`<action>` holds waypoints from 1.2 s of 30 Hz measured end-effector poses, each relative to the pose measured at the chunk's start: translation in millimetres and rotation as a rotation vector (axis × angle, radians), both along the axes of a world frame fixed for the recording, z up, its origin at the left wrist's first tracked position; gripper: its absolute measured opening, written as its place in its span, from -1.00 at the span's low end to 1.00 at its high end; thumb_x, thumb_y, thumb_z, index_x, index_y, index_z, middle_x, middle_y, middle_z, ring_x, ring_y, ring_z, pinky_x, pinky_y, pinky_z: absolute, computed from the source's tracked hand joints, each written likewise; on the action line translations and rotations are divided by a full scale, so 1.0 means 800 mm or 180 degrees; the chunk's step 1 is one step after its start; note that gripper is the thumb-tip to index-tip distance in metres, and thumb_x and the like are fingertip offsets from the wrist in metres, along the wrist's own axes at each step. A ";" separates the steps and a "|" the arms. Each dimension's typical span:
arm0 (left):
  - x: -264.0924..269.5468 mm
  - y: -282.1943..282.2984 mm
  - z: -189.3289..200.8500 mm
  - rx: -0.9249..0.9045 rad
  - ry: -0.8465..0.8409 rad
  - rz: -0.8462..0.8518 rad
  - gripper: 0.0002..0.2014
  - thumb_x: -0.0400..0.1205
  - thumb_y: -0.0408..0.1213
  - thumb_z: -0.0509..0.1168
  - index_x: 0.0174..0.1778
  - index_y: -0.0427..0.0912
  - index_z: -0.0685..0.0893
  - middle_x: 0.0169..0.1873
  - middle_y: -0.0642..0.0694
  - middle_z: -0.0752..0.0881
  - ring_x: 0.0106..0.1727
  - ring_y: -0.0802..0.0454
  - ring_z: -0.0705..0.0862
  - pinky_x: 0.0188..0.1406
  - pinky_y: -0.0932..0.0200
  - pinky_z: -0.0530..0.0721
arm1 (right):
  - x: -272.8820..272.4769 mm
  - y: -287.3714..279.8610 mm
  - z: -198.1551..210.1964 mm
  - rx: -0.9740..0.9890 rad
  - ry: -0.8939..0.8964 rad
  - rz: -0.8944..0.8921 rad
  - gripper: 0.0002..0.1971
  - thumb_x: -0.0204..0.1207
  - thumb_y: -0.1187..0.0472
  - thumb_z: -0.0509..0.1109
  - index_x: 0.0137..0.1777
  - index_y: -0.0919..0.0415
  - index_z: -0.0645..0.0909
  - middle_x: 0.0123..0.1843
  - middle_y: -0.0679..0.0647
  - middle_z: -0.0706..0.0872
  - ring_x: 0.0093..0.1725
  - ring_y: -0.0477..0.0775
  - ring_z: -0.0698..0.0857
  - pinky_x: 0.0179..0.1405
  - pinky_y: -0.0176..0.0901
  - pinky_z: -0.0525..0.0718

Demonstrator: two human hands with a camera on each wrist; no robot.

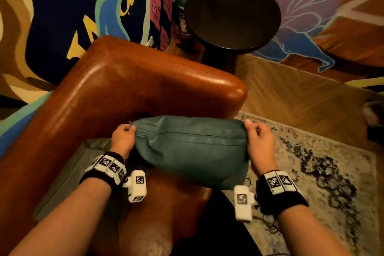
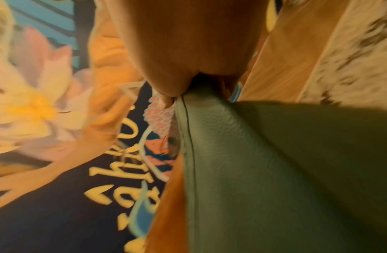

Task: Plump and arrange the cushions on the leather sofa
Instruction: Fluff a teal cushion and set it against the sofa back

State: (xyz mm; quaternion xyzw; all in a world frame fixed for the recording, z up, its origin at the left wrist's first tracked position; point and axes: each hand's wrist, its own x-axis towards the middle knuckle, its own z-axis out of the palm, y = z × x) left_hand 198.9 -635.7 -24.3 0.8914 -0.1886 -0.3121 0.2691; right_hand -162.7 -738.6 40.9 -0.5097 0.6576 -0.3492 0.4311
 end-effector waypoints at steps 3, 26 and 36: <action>-0.014 0.003 0.026 -0.0077 -0.0035 -0.0781 -0.56 0.63 0.24 0.30 0.03 -0.09 0.77 0.03 -0.25 0.76 0.10 -0.24 0.74 0.08 -0.03 0.64 | 0.100 0.029 0.023 -0.0037 -0.0209 0.0737 -0.82 0.67 0.17 0.37 -0.14 0.22 0.53 -0.30 -0.10 0.55 -0.32 -0.33 0.52 -0.21 -0.22 0.40; -0.059 0.036 -0.019 -0.0201 0.0315 -0.0177 -0.71 0.76 -0.12 0.26 0.12 -0.32 0.65 0.03 -0.33 0.75 0.10 -0.29 0.71 0.14 -0.12 0.64 | 0.051 0.018 -0.139 0.1849 0.1324 0.1398 -0.64 0.73 0.23 0.22 0.46 0.34 0.56 0.45 0.34 0.64 0.44 0.36 0.59 0.39 0.00 0.50; -0.053 0.045 -0.014 0.0032 0.0118 -0.0462 -0.70 0.74 -0.12 0.29 0.08 -0.34 0.68 -0.01 -0.32 0.76 0.03 -0.23 0.68 -0.03 0.03 0.51 | 0.044 0.021 -0.149 0.1644 0.1471 0.1858 -0.88 0.63 0.36 0.25 0.02 0.34 0.62 0.11 0.37 0.72 0.18 0.35 0.69 0.12 0.03 0.58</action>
